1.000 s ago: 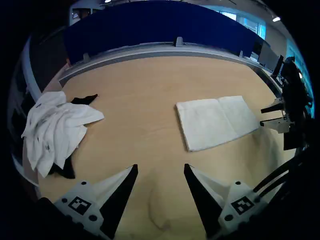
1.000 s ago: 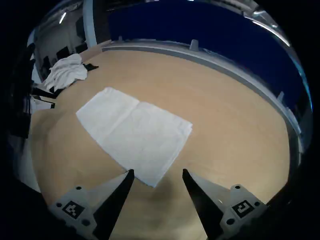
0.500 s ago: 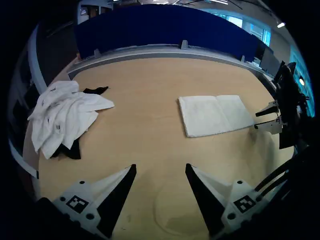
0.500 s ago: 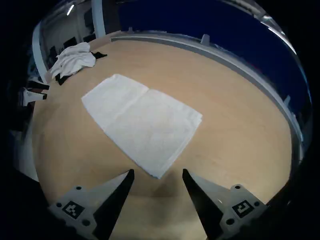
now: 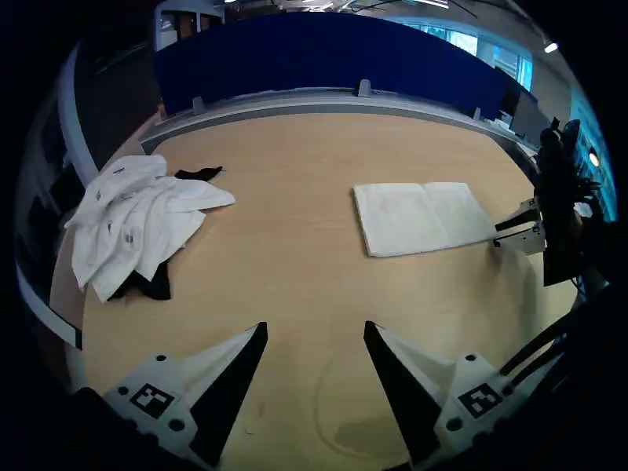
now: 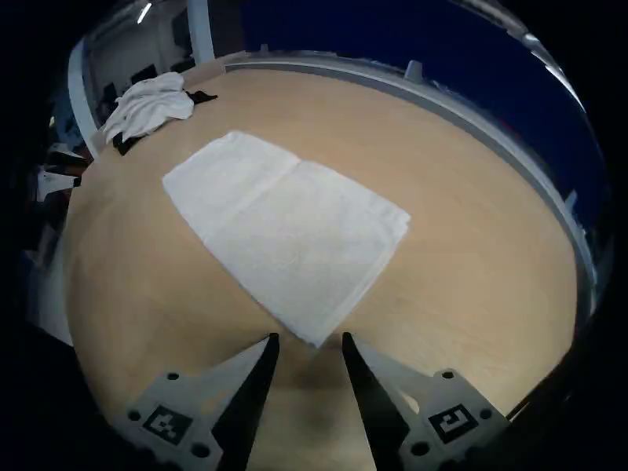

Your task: Fold towel

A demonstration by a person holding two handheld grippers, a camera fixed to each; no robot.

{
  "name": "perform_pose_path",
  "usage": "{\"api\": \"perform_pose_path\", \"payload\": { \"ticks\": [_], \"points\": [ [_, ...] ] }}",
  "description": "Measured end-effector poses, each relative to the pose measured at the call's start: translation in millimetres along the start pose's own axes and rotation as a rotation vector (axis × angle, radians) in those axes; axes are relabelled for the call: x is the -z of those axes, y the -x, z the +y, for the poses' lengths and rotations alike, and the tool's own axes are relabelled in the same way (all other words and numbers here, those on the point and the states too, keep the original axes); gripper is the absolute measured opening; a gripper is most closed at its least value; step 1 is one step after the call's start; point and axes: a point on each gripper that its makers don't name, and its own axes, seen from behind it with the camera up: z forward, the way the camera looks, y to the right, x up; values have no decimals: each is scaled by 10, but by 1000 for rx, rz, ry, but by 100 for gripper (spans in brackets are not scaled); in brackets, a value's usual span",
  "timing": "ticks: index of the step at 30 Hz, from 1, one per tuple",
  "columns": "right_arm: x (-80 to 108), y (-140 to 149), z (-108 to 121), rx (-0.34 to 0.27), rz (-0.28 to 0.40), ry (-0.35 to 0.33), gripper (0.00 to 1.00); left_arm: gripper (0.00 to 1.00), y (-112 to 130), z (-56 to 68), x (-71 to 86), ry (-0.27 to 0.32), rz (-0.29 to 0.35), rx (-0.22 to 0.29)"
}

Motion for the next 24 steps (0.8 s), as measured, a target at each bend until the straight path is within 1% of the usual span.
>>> {"api": "perform_pose_path", "payload": {
  "ticks": [6, 10, 12, 14, 18, 20, 24],
  "points": [
    [-29, 14, -1, 12, -5, -6, 47, 91, 42, -22, 43, -7, -4, -6],
    [-50, 8, -3, 9, -10, -10, 33, 91, 66, -24, 55, -5, -6, 3],
    [-58, 8, 7, 8, -12, -8, 25, 91, 78, -24, 60, -3, -6, 8],
    [-58, 11, 21, 5, -13, -6, 21, 91, 88, -24, 68, -2, -7, 8],
    [-54, 8, 56, -2, -14, -4, 7, 91, 122, -29, 78, -3, -13, 6],
    [-51, 1, 64, -1, -11, -3, 4, 91, 137, -33, 78, -3, -14, 6],
    [-35, -22, 65, 13, -4, 2, 4, 91, 152, -42, 81, -2, -15, 11]
  ]
}}
